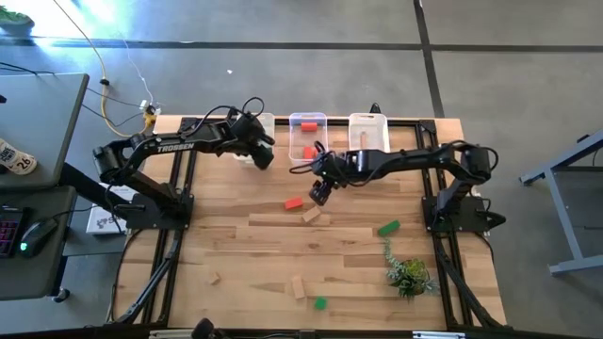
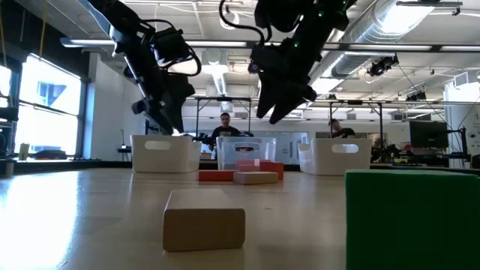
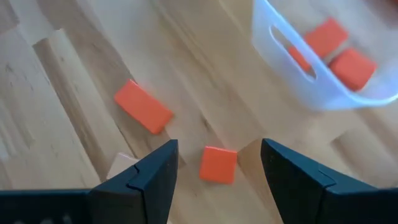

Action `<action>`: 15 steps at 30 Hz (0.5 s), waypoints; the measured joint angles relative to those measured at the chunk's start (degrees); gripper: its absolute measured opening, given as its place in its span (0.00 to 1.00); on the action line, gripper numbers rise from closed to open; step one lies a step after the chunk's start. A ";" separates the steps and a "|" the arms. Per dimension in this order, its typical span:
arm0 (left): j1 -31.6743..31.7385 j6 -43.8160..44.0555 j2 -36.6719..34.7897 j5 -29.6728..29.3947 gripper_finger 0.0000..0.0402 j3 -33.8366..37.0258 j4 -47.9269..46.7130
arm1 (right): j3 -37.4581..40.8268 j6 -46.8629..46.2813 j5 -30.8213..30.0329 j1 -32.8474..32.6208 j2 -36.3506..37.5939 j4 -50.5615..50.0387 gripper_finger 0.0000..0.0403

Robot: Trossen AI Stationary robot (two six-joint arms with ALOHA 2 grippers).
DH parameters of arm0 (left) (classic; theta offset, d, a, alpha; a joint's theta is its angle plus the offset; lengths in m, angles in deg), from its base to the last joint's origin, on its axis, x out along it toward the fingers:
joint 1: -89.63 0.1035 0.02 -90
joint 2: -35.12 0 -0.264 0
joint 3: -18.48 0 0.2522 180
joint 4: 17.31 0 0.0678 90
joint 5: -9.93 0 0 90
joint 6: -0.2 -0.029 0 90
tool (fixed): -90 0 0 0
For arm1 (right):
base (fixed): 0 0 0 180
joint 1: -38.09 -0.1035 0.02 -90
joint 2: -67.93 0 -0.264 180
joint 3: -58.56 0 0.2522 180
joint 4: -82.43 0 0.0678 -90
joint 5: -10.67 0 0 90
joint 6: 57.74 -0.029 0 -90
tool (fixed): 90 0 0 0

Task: Sort & place blocks by color
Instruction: Put the orange block into the transparent bin

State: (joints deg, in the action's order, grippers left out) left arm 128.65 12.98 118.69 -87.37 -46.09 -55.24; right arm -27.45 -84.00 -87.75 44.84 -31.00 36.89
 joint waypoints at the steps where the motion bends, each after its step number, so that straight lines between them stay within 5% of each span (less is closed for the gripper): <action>1: -0.02 -0.55 0.00 1.78 0.44 0.00 -0.01 | 0.00 -1.42 0.65 0.30 -0.46 -0.07 0.54; 15: -1.62 -0.97 0.00 4.36 0.43 0.01 0.05 | 0.00 -6.32 3.07 1.46 -6.79 -0.69 0.54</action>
State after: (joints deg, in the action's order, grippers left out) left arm 127.03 12.01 118.69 -83.01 -46.08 -55.19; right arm -27.45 -90.31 -84.67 46.30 -37.79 36.19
